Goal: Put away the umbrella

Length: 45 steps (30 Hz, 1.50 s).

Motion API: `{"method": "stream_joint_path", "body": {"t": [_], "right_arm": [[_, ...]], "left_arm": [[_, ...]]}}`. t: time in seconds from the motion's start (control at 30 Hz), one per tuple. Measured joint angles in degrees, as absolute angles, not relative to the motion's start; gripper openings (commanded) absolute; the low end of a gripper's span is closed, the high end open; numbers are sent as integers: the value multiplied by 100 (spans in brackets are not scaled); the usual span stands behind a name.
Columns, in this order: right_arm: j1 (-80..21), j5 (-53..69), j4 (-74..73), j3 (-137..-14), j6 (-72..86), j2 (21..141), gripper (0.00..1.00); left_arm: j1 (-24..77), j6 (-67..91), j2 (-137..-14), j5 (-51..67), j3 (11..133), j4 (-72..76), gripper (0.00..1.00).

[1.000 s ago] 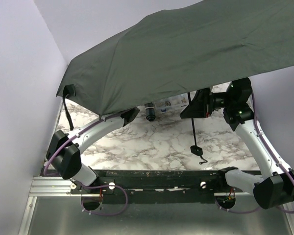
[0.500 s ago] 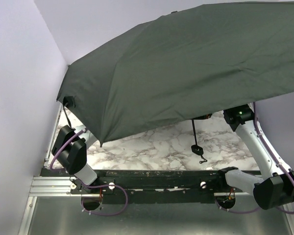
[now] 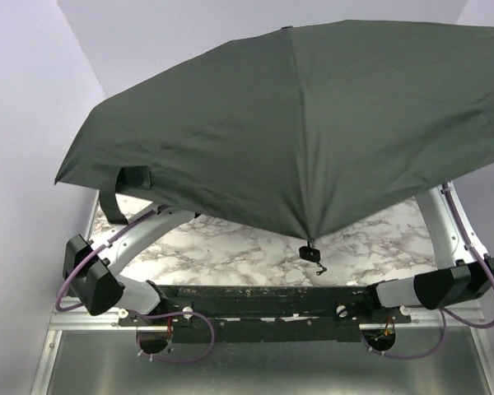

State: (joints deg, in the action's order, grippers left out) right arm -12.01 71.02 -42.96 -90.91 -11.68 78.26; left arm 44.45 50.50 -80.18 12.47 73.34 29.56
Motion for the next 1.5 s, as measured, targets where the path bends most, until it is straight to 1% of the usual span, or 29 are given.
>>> {"method": "stream_joint_path", "body": {"t": [0.2, 0.37, 0.47, 0.6, 0.7, 0.8, 0.9, 0.97, 1.03, 1.07, 1.13, 1.17, 1.2, 1.27, 1.3, 1.33, 1.37, 1.43, 1.47, 1.5], "right_arm": [[-1404, 7155, -3824, -8862, -548, 7992, 86], [-1774, 7242, -3435, -8851, -145, 8036, 85], [-1927, 7450, -3457, -8851, -239, 8034, 84], [-2088, 7548, -3819, -8851, -659, 7994, 77], [-2182, 7537, -3970, -8842, -821, 7883, 72], [-2241, 7426, -3857, -8790, -738, 7717, 72], [-2281, 7142, -3413, -8635, -342, 7553, 69], [-2290, 6960, -3085, -8549, -3, 7489, 64], [-2292, 6823, -2753, -8501, 309, 7476, 51], [-2292, 6761, -2591, -8473, 451, 7474, 42], [-2292, 6667, -2314, -8388, 711, 7467, 20], [-2292, 6639, -2180, -8331, 840, 7456, 14], [-2292, 6591, -2056, -8274, 939, 7454, 14], [-2292, 6602, -1806, -8143, 1236, 7450, 14], [-2292, 6606, -1719, -8086, 1323, 7430, 18], [-2294, 6615, -1614, -8023, 1413, 7413, 23], [-2305, 6630, -1525, -7964, 1507, 7393, 33], [-2320, 6674, -1431, -7905, 1621, 7369, 50], [-2320, 6731, -1337, -7872, 1715, 7352, 54], [-2320, 6788, -1210, -7819, 1839, 7328, 56]], "left_arm": [[4696, 4543, -7891, 676, 7301, 2749, 0], [4810, 4517, -7891, 598, 7172, 2893, 0], [4856, 4499, -7891, 600, 7120, 2993, 0], [5009, 4333, -7863, 414, 7102, 2989, 0], [5247, 4108, -7725, 25, 7000, 2950, 0], [5511, 3822, -7548, -486, 6860, 2939, 0], [5706, 3531, -7476, -941, 6836, 2930, 0], [5782, 3347, -7448, -1192, 6836, 2928, 0], [5808, 3227, -7435, -1376, 6836, 2928, 0], [5815, 3183, -7430, -1463, 6836, 2926, 0], [5815, 3122, -7424, -1616, 6836, 2915, 0], [5813, 3105, -7417, -1671, 6836, 2915, 0], [5811, 3114, -7413, -1704, 6836, 2915, 0], [5815, 3089, -7358, -1728, 6790, 2934, 0], [5815, 3087, -7336, -1728, 6748, 2954, 0], [5808, 3094, -7297, -1702, 6672, 3013, 0], [5789, 3107, -7273, -1673, 6611, 3074, 0], [5732, 3192, -7214, -1494, 6418, 3336, 0], [5695, 3229, -7196, -1409, 6348, 3428, 0], [5634, 3291, -7170, -1256, 6248, 3577, 0]]}}
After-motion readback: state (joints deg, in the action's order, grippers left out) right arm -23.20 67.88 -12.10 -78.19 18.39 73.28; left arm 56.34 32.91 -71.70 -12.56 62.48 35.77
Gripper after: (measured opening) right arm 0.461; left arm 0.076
